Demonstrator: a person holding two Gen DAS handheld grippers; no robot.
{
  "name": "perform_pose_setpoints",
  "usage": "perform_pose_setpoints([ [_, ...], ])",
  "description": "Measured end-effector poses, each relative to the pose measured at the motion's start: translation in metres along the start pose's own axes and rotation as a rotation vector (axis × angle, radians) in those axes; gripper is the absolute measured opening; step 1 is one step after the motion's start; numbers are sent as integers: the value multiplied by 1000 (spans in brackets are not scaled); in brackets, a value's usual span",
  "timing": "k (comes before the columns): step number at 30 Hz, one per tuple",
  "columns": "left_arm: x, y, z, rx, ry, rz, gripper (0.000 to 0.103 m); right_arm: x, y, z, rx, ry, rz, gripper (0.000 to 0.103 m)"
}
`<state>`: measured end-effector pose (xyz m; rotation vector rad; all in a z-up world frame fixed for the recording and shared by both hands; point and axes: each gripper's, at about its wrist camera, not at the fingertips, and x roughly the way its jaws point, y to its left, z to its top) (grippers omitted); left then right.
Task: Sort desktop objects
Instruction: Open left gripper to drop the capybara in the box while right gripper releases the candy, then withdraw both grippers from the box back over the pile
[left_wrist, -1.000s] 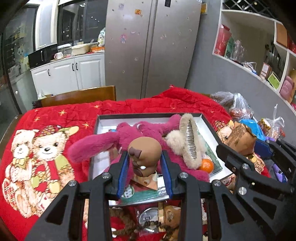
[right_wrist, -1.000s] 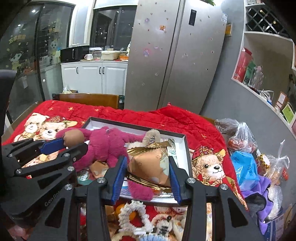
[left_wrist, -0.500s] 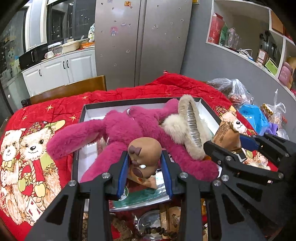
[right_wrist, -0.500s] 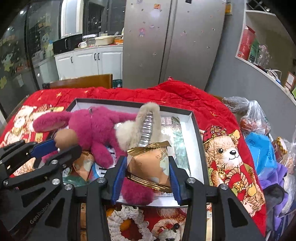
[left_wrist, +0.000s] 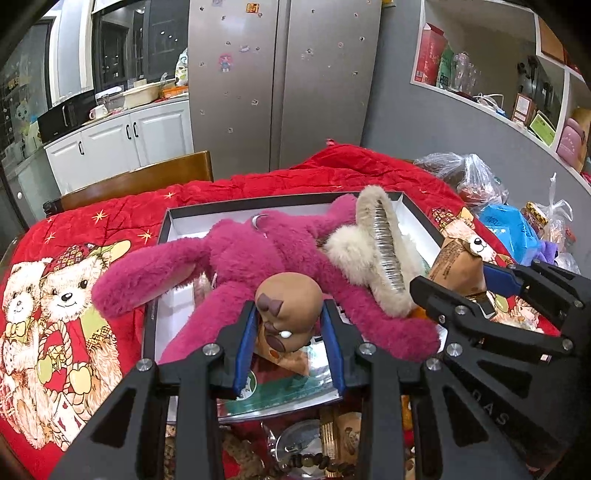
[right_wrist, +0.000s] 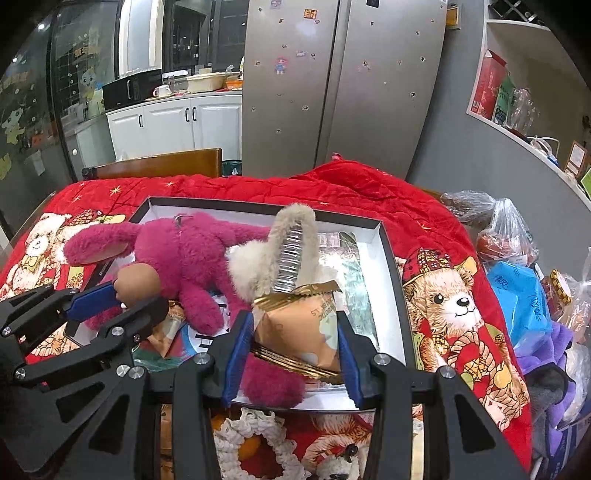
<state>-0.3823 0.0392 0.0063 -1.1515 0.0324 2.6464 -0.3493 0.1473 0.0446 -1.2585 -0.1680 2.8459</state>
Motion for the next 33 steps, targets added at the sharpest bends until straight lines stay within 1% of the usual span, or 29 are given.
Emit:
perform_pose_setpoints([
  [1, -1, -1, 1, 6, -1, 10, 41, 0, 0, 0, -2, -2, -1, 45],
  [2, -1, 0, 1, 12, 0, 25, 50, 0, 2, 1, -13, -5, -21, 47],
  [3, -2, 0, 2, 18, 1, 40, 56, 0, 3, 1, -23, -4, -49, 48],
  [4, -3, 1, 2, 23, -7, 55, 65, 0, 4, 1, -29, -5, -71, 50],
  [5, -6, 3, 3, 23, -26, 70, 71, -2, 3, 2, -35, -14, -107, 53],
  [6, -7, 5, 3, 18, -32, 77, 73, -2, 2, 3, -34, -20, -118, 58],
  [7, -8, 6, 4, 14, -34, 76, 75, -3, -1, 4, -26, -24, -124, 60],
  [9, -9, 8, 5, 10, -37, 68, 75, -4, -5, 5, -10, -24, -114, 64],
  [11, -9, 7, 5, 15, -36, 75, 76, -5, -8, 6, -6, -28, -109, 65],
  [14, -8, 6, 5, 20, -34, 80, 75, -5, -6, 6, -13, -27, -123, 65],
  [25, -13, 5, 5, 23, -42, 76, 75, -6, -6, 6, -8, -21, -112, 65],
  [30, -24, 4, 9, 19, -56, 61, 75, -14, -7, 8, -5, -33, -107, 65],
  [33, -41, 1, 12, 27, -76, 58, 76, -24, -9, 9, -2, -46, -101, 65],
])
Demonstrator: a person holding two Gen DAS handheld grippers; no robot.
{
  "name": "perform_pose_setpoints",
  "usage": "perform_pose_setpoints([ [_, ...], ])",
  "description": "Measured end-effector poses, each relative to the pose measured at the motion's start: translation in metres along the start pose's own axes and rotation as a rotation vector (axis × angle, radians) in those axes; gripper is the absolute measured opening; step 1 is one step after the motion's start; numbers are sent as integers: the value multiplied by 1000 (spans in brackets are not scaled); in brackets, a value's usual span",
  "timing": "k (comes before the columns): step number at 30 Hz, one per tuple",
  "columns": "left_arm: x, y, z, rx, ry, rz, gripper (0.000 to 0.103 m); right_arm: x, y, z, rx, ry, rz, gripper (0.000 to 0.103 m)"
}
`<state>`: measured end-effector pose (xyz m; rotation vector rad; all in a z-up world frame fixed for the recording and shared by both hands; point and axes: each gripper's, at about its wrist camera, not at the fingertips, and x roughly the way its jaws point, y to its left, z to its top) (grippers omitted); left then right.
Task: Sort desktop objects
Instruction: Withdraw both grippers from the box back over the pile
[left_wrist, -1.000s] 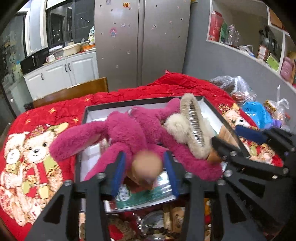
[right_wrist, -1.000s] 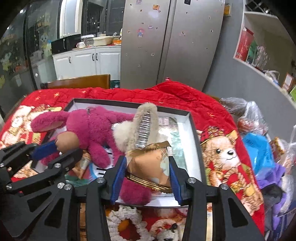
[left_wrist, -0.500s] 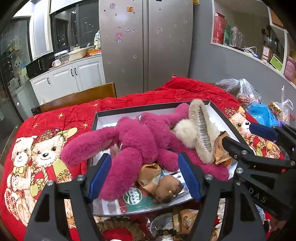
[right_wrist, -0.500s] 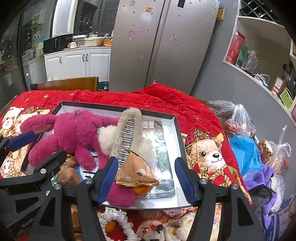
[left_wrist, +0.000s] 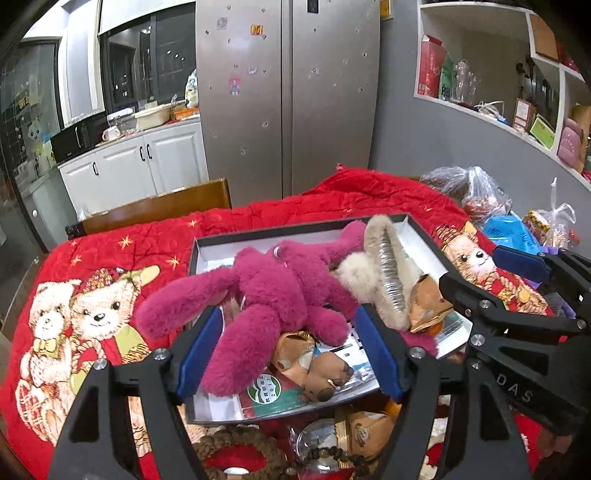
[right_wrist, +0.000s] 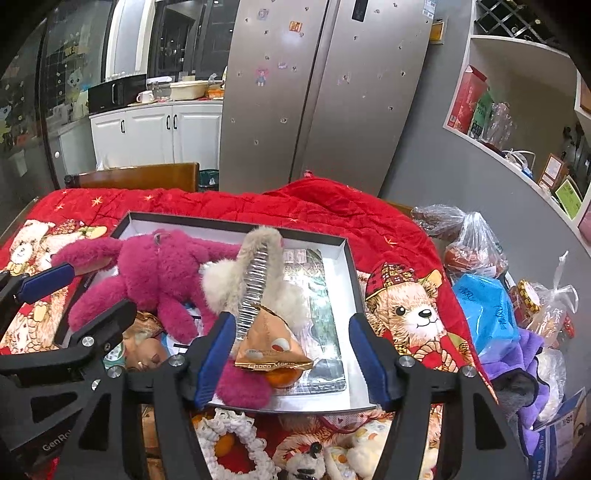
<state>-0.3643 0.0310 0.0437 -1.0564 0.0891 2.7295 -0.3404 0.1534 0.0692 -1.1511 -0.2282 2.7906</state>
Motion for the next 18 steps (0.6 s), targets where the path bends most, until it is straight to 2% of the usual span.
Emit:
perform_pose_setpoints([
  [4, -29, 1, 4, -2, -35, -16, 76, -25, -5, 3, 12, -34, 23, 67],
  [9, -71, 13, 3, -33, -77, -11, 77, -63, -8, 3, 14, -71, 65, 75],
  [11, -90, 21, 3, -56, -91, -5, 83, -84, -8, 0, 9, -102, 72, 76],
  [18, -148, 42, -11, -76, -150, 53, 92, -134, -17, -9, 17, -170, 54, 78],
])
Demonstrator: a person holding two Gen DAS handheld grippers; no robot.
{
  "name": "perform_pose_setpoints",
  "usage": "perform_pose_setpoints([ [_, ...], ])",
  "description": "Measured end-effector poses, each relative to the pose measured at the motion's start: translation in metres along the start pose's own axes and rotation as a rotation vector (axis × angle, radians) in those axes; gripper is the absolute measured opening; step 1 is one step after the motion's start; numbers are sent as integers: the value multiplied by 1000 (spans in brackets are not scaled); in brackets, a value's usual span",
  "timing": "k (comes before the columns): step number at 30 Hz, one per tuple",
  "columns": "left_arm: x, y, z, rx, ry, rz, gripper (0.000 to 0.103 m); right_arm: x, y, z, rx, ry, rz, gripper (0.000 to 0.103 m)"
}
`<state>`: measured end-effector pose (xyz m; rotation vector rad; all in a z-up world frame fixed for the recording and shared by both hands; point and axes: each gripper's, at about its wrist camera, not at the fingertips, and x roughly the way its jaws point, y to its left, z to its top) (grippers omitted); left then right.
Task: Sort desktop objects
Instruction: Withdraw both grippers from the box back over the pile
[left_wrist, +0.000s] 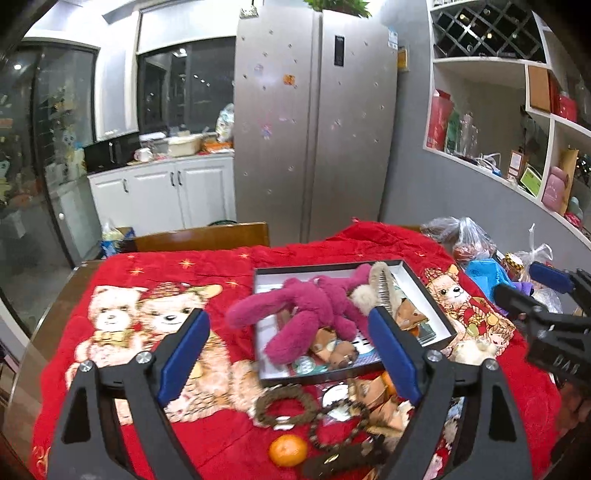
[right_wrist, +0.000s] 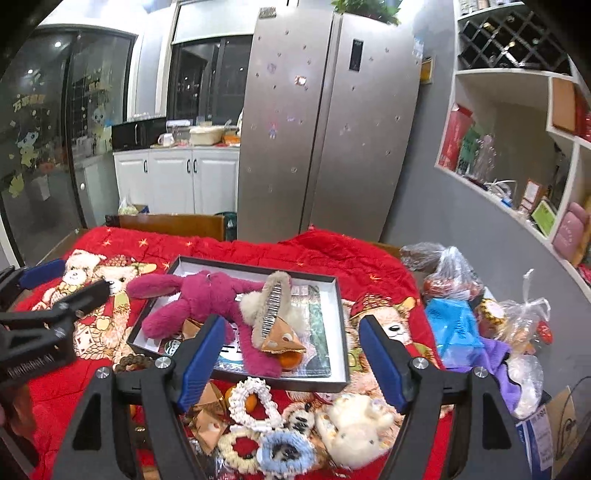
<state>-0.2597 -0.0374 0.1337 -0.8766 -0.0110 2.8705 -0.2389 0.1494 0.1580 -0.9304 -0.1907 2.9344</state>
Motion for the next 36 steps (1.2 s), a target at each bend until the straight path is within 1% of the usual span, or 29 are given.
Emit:
perform_pose_setpoints([
  [1, -6, 2, -3, -1, -2, 3, 94, -8, -2, -2, 6, -8, -6, 79],
  [5, -24, 11, -22, -14, 5, 14, 95, -30, -10, -13, 5, -16, -9, 80],
  [7, -29, 14, -33, -13, 14, 22, 95, -43, -15, -21, 5, -27, -36, 81],
  [8, -32, 14, -40, -16, 22, 22, 95, -49, -17, -25, 10, -33, -45, 83],
  [9, -34, 15, -46, -24, 27, 17, 95, -55, -22, -30, 21, -37, -52, 86],
  [11, -37, 16, -58, -44, 36, -9, 95, -63, -29, -41, 41, -45, -55, 86],
  [14, -38, 19, -80, -84, 63, -69, 95, -71, -36, -62, 59, -52, -56, 86],
  [16, -38, 20, -90, -104, 65, -86, 95, -69, -41, -80, 58, -39, -59, 86],
  [18, -34, 21, -99, -112, 73, -85, 95, -61, -42, -95, 60, -10, -47, 86],
  [23, -18, 20, -106, -99, 107, -53, 95, -36, -52, -122, 112, 77, 7, 86],
  [25, -13, 20, -107, -98, 109, -47, 95, -31, -54, -124, 117, 94, 4, 86],
  [30, 4, 19, -114, -83, 144, -32, 95, -32, -53, -122, 117, 79, 22, 86],
  [36, 19, 15, -121, -59, 169, -32, 95, -24, -51, -122, 102, 94, 29, 86],
])
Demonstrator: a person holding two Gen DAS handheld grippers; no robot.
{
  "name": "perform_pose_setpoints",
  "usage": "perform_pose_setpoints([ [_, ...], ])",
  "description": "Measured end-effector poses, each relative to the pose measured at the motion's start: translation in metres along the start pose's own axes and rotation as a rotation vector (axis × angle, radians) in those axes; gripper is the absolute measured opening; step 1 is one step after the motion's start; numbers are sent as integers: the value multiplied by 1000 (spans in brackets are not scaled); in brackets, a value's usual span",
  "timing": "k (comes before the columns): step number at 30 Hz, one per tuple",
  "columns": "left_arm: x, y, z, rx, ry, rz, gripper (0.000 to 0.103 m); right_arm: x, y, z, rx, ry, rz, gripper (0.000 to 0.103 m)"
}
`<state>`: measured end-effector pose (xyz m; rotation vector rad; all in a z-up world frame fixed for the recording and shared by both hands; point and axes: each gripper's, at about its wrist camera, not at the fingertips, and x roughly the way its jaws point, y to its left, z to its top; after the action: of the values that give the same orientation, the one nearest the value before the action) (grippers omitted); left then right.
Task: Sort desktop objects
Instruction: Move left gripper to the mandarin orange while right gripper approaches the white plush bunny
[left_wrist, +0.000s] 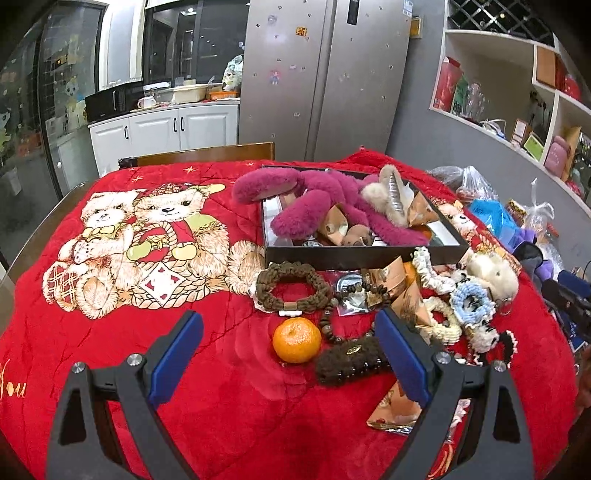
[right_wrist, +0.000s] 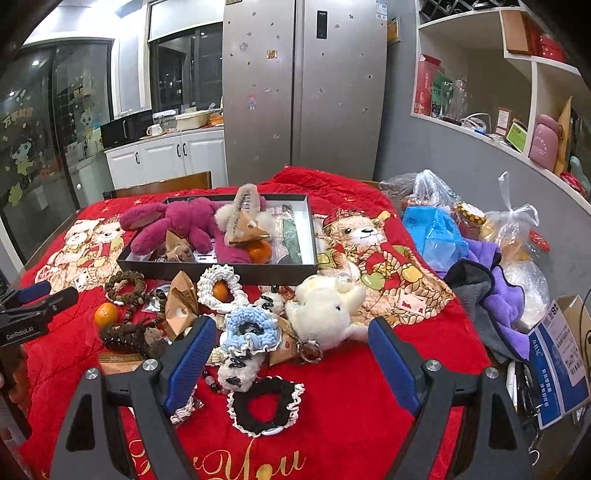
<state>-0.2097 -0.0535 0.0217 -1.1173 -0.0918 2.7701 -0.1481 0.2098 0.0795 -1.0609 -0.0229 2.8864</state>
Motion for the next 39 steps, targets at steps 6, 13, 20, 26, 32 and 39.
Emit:
perform_pose_setpoints([
  [6, 23, 5, -4, -4, 46, 5, 95, 13, -2, 2, 1, 22, 0, 86],
  [13, 49, 10, -12, -6, 108, 23, 95, 38, -10, 6, 16, 52, -10, 86],
  [20, 73, 8, -12, 8, 157, 33, 95, 77, -22, -1, 58, 120, -32, 86],
  [26, 85, 9, -15, -6, 172, 17, 95, 103, -27, -4, 77, 169, -19, 86],
  [32, 92, 13, -17, -31, 167, 25, 98, 114, -34, -4, 102, 170, -19, 86],
  [39, 93, 13, -18, -31, 169, 28, 100, 118, -47, -6, 161, 172, -12, 86],
])
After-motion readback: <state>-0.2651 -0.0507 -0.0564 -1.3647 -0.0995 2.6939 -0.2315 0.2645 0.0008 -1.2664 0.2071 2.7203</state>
